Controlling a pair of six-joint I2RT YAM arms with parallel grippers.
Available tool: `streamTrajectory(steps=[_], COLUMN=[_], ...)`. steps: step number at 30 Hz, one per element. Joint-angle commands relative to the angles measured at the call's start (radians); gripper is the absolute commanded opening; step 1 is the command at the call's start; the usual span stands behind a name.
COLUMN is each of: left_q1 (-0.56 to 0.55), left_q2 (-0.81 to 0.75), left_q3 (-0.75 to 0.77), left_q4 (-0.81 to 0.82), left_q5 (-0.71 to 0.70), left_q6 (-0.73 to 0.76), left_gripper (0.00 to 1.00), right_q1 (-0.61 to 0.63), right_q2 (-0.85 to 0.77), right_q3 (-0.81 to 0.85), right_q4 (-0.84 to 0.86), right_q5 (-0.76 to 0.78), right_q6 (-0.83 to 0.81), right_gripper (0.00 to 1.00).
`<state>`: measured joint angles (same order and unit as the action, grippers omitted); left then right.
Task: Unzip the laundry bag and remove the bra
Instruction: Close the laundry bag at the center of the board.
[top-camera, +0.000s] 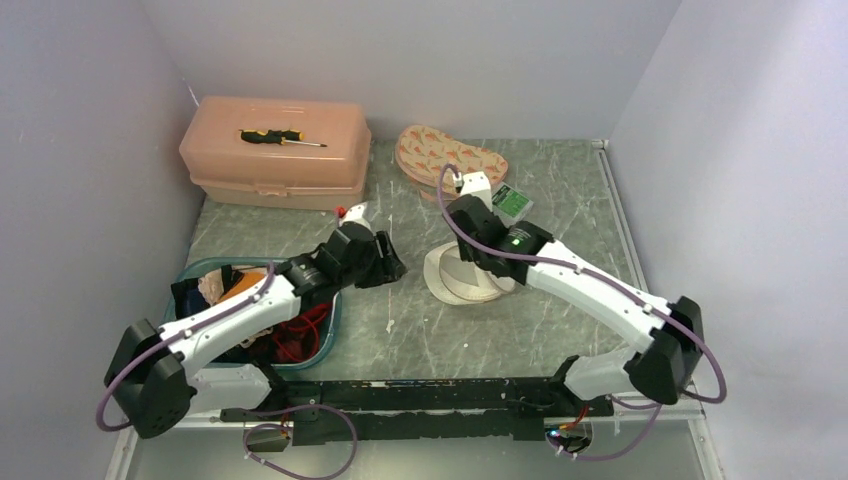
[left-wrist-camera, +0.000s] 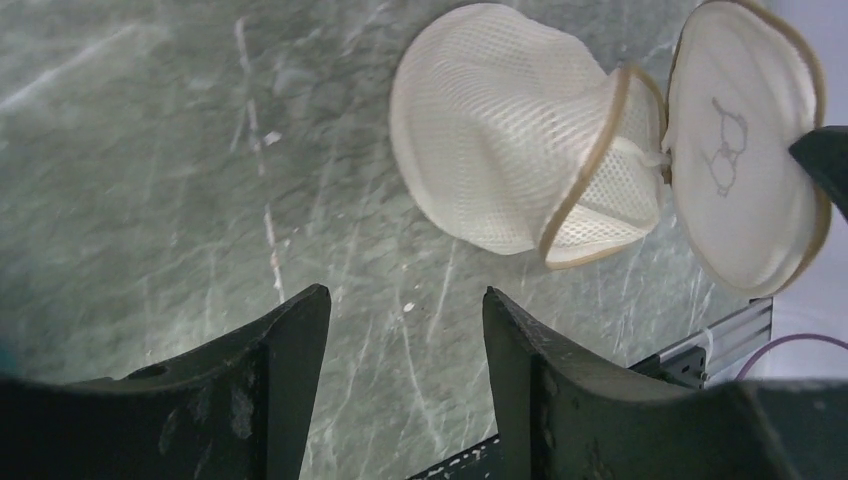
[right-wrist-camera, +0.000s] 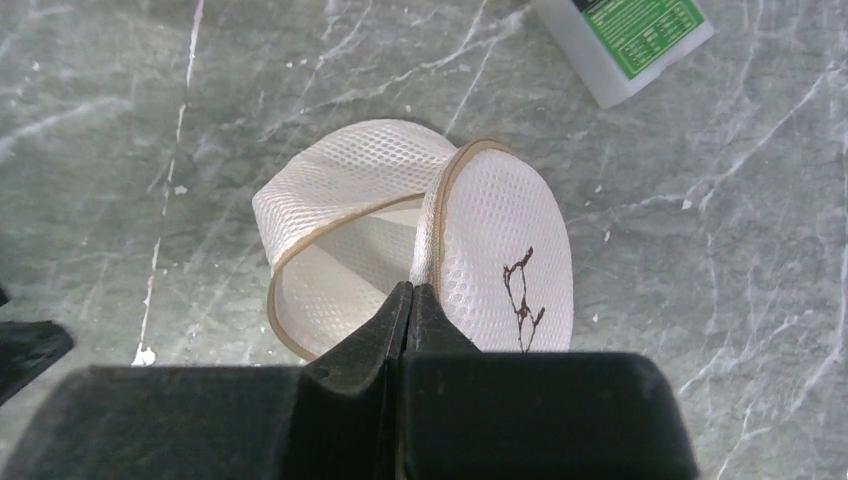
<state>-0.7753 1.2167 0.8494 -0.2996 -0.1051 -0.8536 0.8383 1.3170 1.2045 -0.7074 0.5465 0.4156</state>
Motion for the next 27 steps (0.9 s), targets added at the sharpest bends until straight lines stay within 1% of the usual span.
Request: streamTrajectory(steps=[1,3,6,10,17,25,26,27], left_q1=[0.006,0.006,0.006,0.005,0.006,0.006,0.005,0.005], left_q2=[-0.107,-0.161,-0.243,-0.313,-0.299,-0.262,-0.257,-0.25], left_q3=[-0.074,-0.135,-0.2,-0.227,-0.228,-0.234,-0.233,-0.231], left_q4=[-0.053,-0.049,-0.042,-0.067,-0.08,-0.048,-0.044,-0.041], left_q5=[-0.076,-0.083,-0.099,-0.128,-0.123,-0.109,-0.107,-0.105], left_q6=[-0.121,-0.174,-0.213,-0.226,-0.217,-0.207,-0.204,-0.203], left_gripper=[0.61,0.6,0.59,0.59,0.59,0.59,0.59,0.59], right_q1=[0.024,0.026,0.028,0.037,0.072,0.096,0.096,0.095], right_q2=[0.053,0.078,0.119,0.196,0.293,0.328,0.33,0.331], right_q3=[0.054,0.053,0.063,0.098,0.141,0.089,0.083,0.078], right_q4=[0.063,0.08,0.103,0.117,0.132,0.172,0.178,0.184], right_q5=[0.027,0.018,-0.003,-0.02,-0.028,-0.077,-0.088,-0.101], right_q6=[0.018,0.018,0.021,0.02,0.039,0.071,0.073,0.075], right_gripper=[0.0,0.0,0.0,0.0,0.0,0.0,0.02,0.1])
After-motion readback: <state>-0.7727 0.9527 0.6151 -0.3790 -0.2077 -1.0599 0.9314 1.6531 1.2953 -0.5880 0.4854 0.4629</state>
